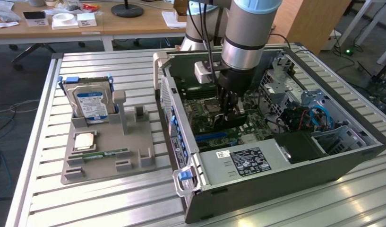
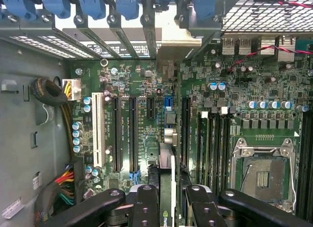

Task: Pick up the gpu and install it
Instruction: 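Insert the gpu into the slot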

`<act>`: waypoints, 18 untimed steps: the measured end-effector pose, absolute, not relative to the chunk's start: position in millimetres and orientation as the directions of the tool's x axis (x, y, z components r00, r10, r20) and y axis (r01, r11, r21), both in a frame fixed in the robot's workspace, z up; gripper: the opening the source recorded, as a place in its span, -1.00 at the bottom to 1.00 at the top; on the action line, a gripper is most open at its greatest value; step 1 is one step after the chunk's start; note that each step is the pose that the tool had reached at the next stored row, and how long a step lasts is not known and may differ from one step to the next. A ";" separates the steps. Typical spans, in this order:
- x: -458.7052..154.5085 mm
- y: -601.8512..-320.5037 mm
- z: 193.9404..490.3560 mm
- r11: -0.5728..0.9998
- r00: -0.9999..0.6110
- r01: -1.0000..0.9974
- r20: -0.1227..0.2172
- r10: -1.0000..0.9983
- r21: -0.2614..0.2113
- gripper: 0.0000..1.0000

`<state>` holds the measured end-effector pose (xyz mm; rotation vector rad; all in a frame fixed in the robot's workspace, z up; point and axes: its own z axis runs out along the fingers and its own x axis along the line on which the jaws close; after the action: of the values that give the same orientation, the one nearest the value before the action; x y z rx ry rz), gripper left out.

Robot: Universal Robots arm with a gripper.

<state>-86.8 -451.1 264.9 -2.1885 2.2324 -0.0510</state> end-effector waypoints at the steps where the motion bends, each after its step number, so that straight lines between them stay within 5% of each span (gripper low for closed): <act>1: -86.8 -451.1 264.9 0.020 -0.020 -0.999 0.012 -1.000 -0.034 -0.48; 18: -91.7 -451.7 262.8 0.019 -0.020 -0.999 0.022 -1.000 -0.034 -0.48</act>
<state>-91.7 -451.7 262.8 -2.1935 2.2370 -0.0624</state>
